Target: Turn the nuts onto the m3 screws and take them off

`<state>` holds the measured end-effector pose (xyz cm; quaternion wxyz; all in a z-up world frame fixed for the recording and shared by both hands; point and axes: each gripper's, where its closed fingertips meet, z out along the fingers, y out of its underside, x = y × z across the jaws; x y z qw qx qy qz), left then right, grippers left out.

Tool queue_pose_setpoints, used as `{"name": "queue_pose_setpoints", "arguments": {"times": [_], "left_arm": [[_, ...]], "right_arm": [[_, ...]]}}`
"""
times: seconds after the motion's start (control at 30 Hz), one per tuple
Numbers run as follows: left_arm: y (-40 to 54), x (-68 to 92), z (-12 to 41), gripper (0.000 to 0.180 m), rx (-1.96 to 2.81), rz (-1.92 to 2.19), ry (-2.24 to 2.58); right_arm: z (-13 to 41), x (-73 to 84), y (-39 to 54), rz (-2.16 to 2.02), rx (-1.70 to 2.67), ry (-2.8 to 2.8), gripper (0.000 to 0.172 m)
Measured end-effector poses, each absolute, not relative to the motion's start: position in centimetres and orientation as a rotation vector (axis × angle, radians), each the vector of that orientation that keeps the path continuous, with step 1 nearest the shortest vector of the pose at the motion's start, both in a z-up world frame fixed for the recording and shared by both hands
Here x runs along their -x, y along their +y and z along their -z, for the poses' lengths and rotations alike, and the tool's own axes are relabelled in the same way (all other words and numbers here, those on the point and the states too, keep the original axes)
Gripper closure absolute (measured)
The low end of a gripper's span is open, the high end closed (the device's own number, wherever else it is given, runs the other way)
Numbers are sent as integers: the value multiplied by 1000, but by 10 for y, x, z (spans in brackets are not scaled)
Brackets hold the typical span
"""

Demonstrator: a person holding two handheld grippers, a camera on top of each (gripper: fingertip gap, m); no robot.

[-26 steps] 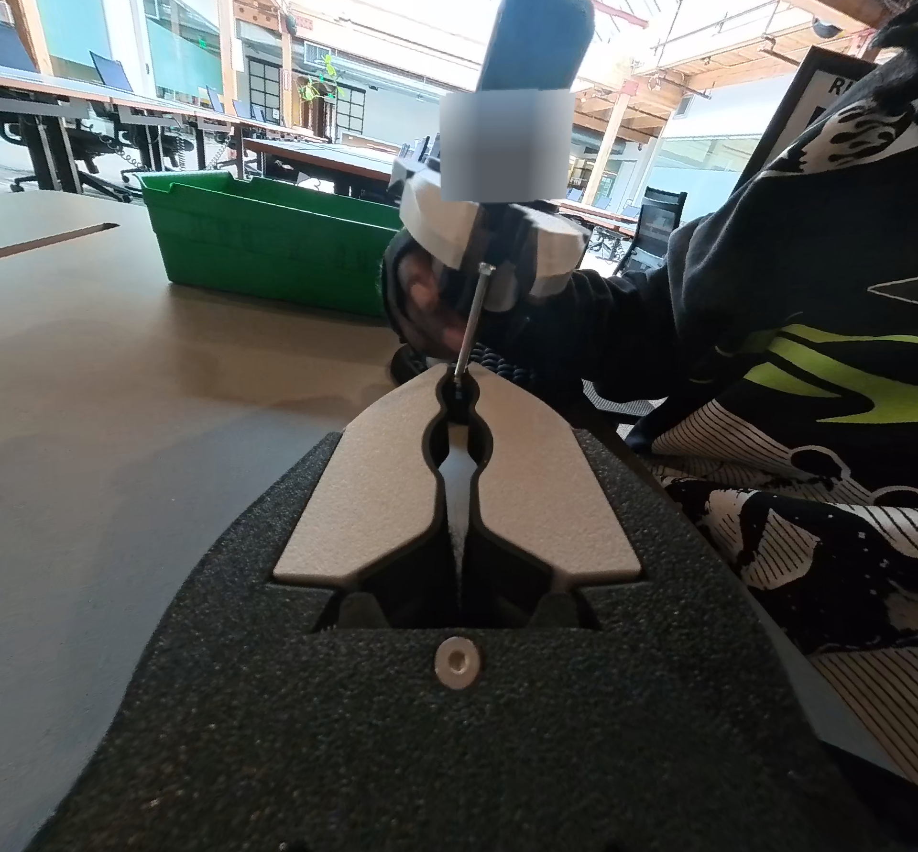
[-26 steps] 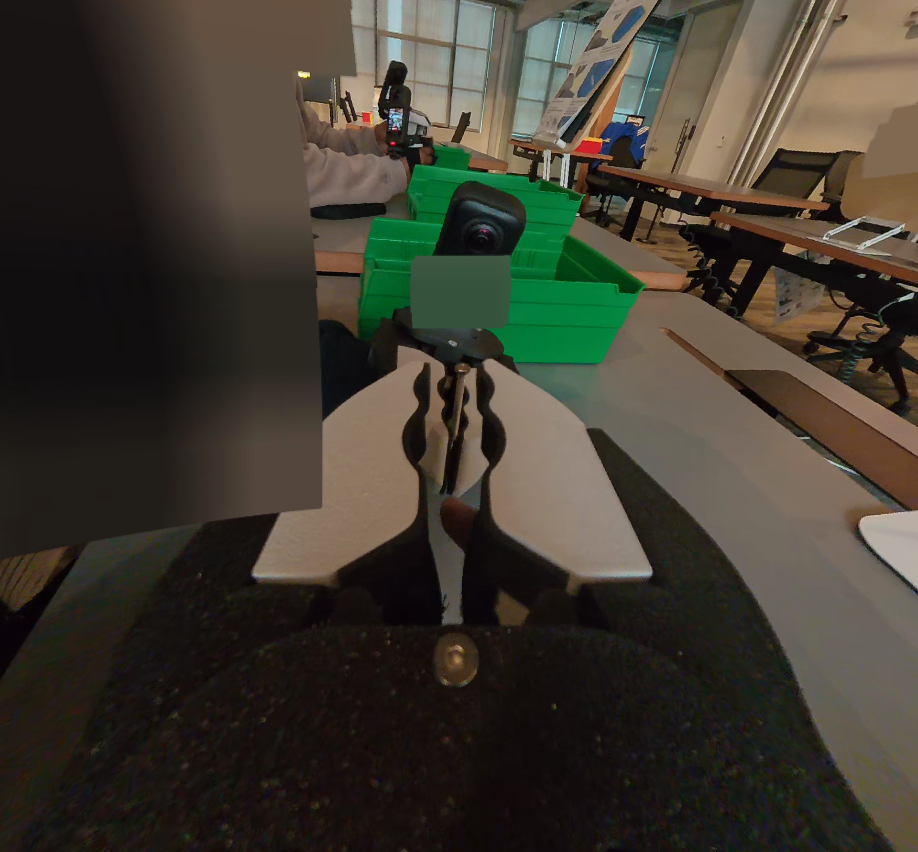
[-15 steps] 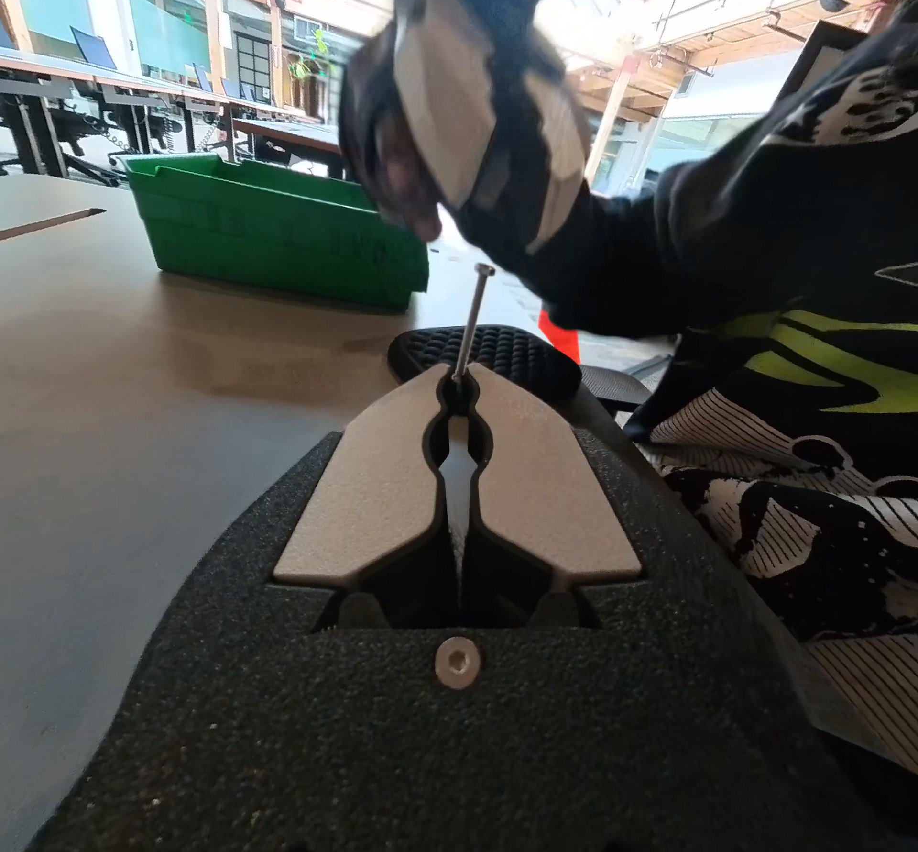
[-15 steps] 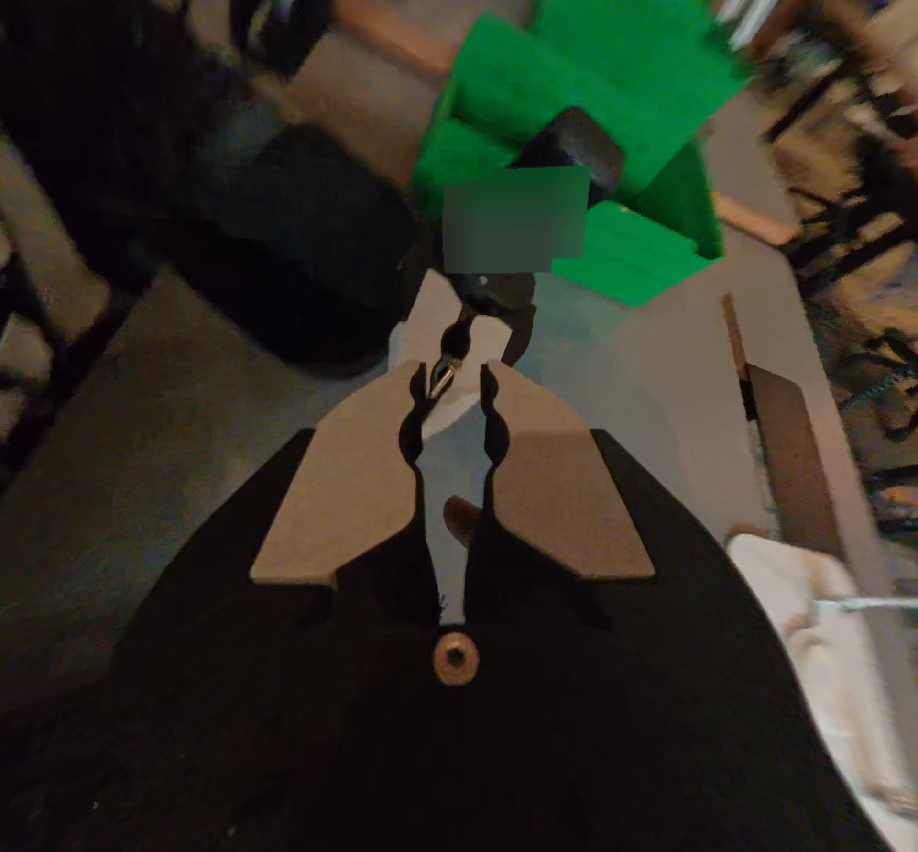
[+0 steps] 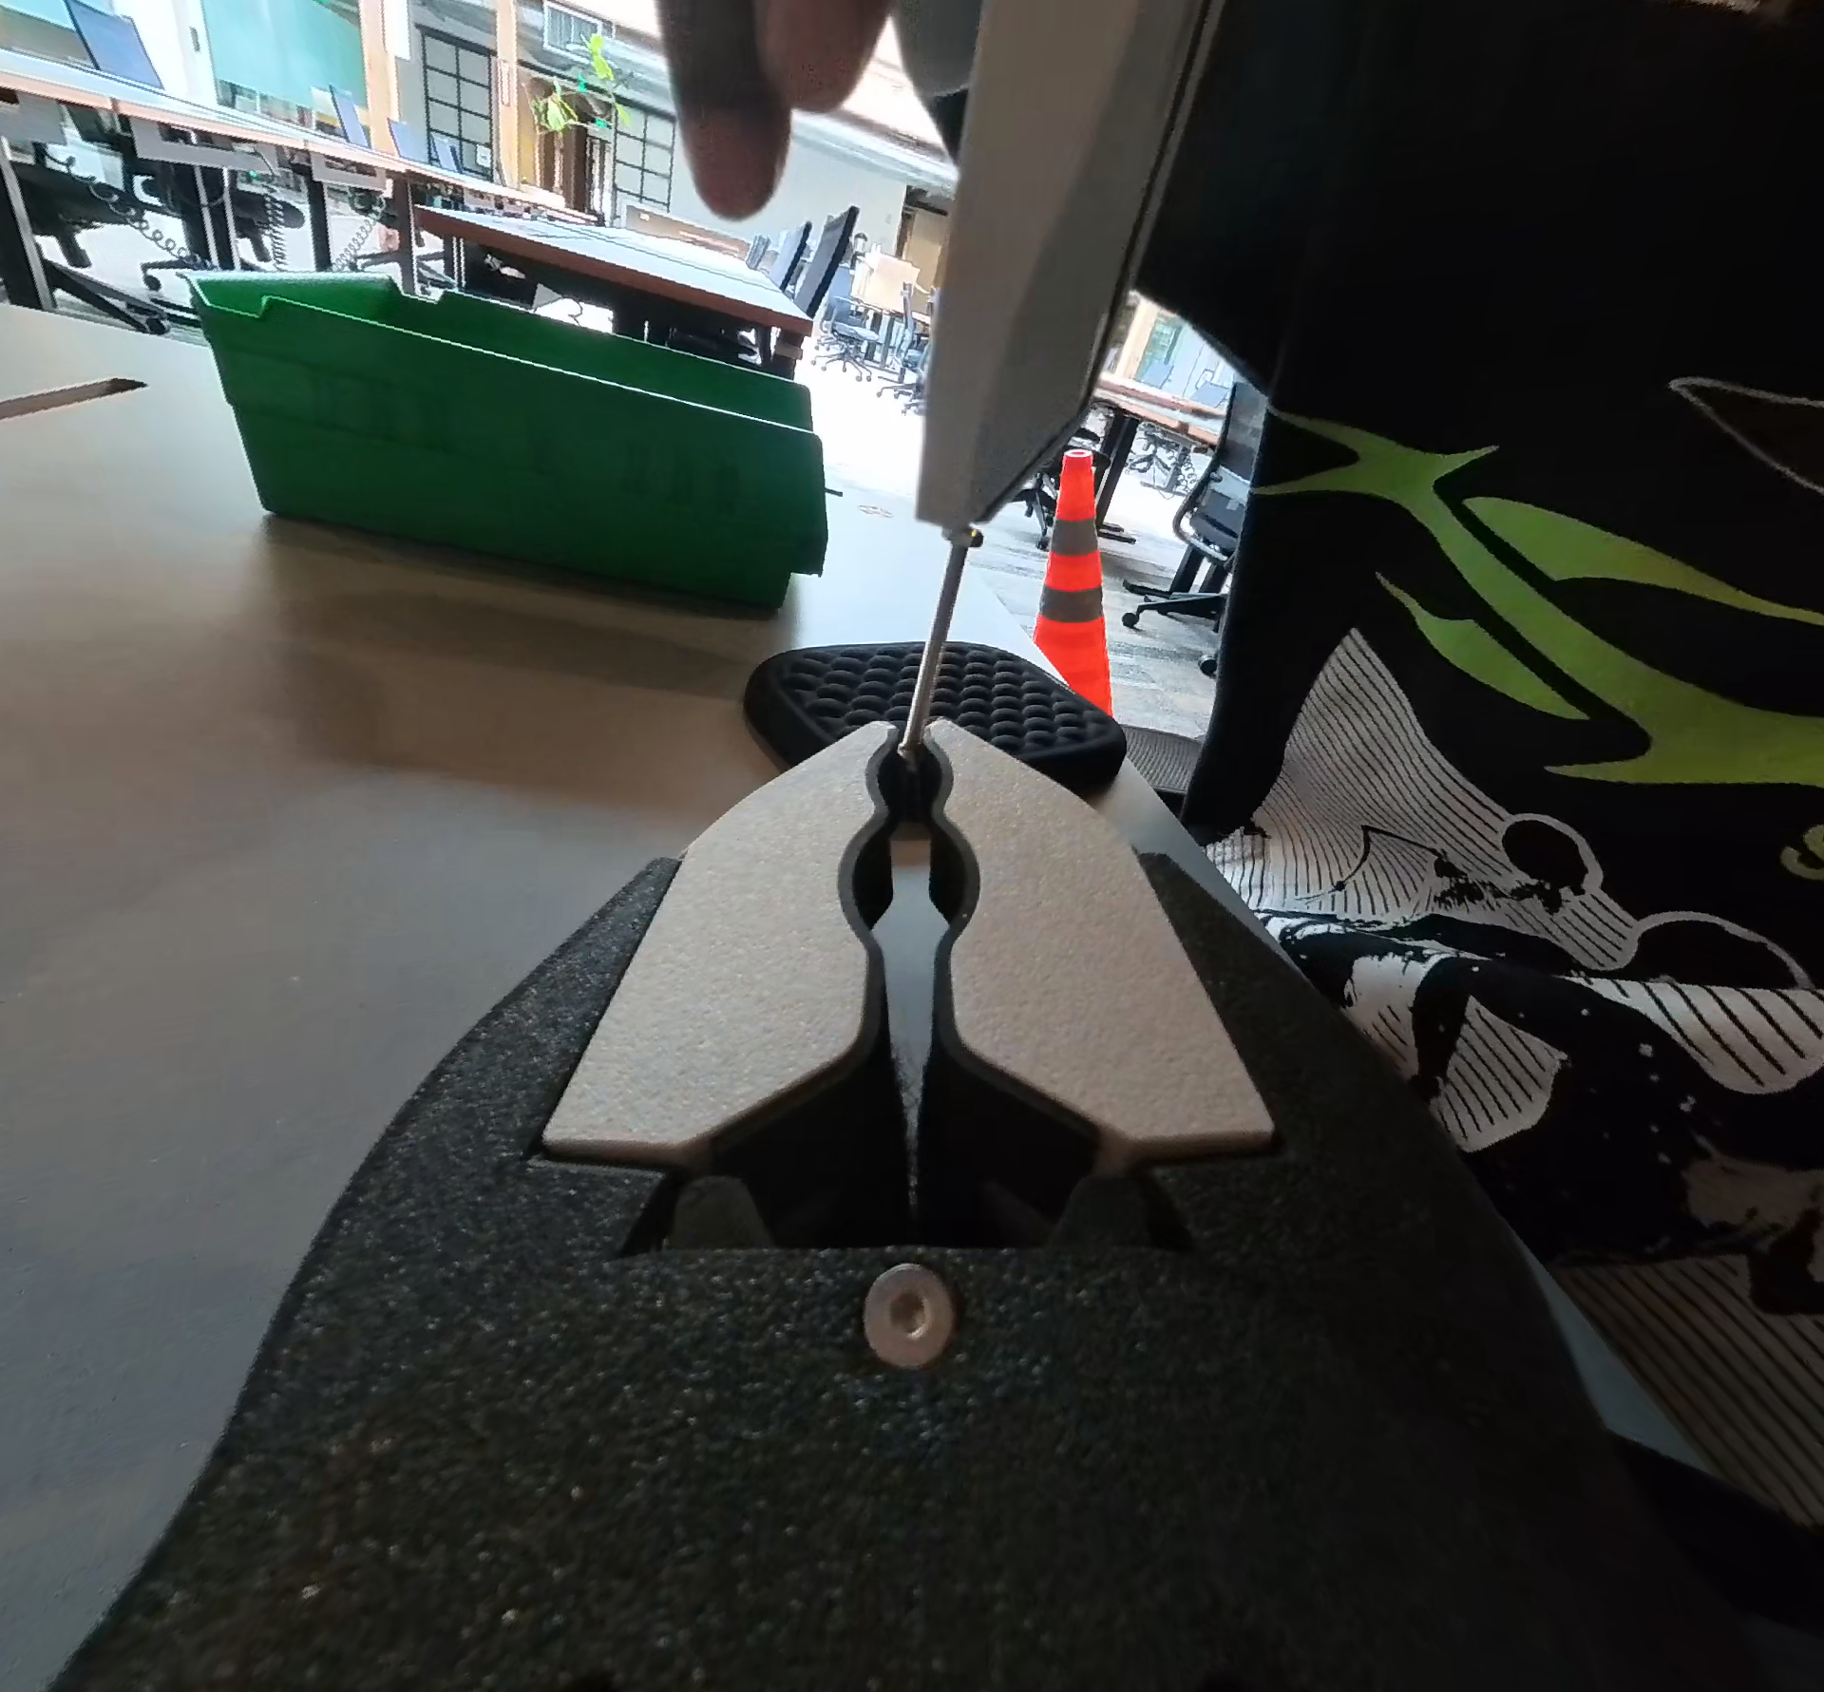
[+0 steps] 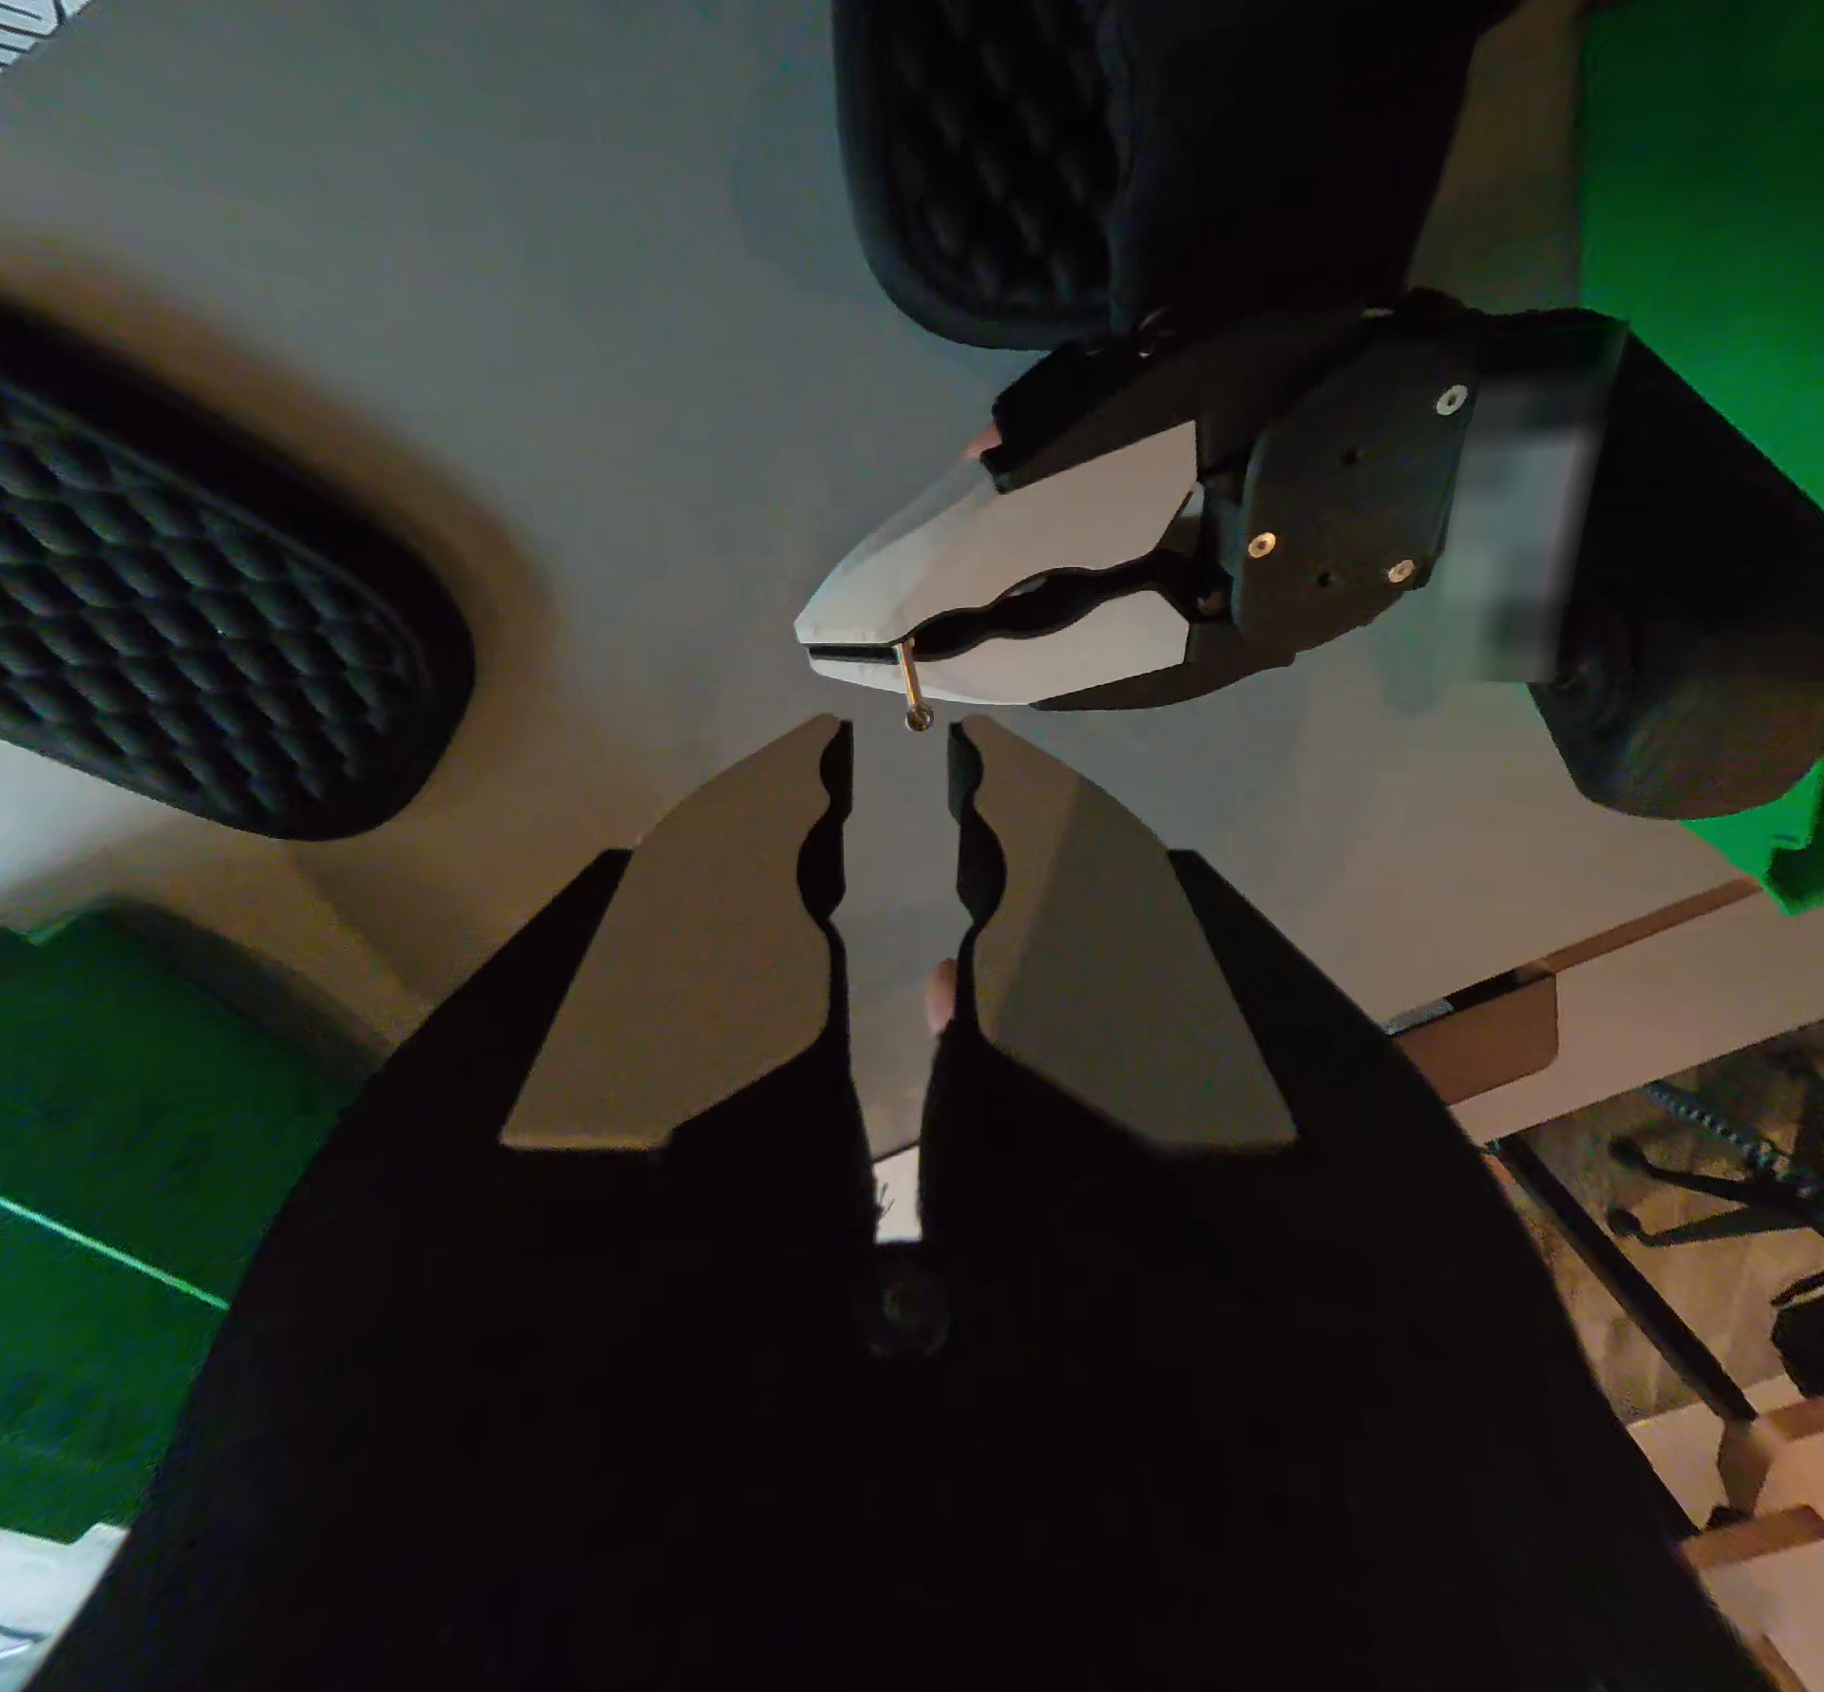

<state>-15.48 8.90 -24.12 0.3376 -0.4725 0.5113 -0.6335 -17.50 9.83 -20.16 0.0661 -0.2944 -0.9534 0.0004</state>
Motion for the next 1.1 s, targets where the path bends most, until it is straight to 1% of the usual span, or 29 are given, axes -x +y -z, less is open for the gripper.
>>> {"name": "queue_pose_setpoints", "arguments": {"times": [0.27, 0.4, 0.53, 0.77, 0.83, 0.9, 0.97, 1.03, 1.1], "left_arm": [[88, 155, 241, 180, 1226, 1643, 1342], [88, 154, 241, 180, 1226, 1637, 1341], [92, 155, 239, 180, 1226, 1610, 1309], [98, 153, 242, 180, 1258, 1538, 1285], [97, 152, 243, 180, 1259, 1541, 1297], [95, 152, 243, 180, 1258, 1545, 1306], [93, 152, 243, 180, 1251, 1552, 1318], [92, 152, 243, 180, 1246, 1561, 1323], [91, 152, 243, 180, 1242, 1569, 1328]], "right_arm": [[204, 179, 97, -26, 884, -2876, 160], [205, 181, 96, -58, 920, -2855, 167], [203, 184, 99, -129, 1201, -2730, 167], [205, 176, 104, -115, 1792, -2400, 167], [205, 176, 102, -138, 1886, -2329, 167], [204, 173, 103, -126, 1850, -2369, 150], [198, 172, 98, -161, 1675, -2508, 141], [195, 172, 95, -168, 1456, -2646, 140], [195, 174, 93, -177, 1250, -2747, 144]]}}
